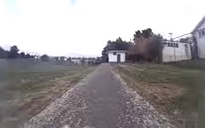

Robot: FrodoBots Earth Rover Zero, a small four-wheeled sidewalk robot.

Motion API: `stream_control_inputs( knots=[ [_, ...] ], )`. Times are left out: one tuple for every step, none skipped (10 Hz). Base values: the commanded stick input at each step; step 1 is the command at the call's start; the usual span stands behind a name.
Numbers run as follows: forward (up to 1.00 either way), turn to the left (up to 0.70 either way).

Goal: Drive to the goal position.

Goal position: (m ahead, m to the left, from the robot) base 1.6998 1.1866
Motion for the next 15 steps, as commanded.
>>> stream_control_inputs(
  knots=[
    [0.6, -0.14],
    [0.6, -0.08],
    [0.6, -0.01],
    [0.6, 0.0],
    [0.6, 0.0],
    [0.6, 0.0],
    [0.6, 0.0],
    [0.6, 0.0],
    [0.6, 0.0],
    [0.6, 0.0],
    [0.6, 0.0],
    [0.6, 0.0],
    [0.6, 0.0],
    [0.6, 0.0],
    [0.6, 0.0]
  ],
)
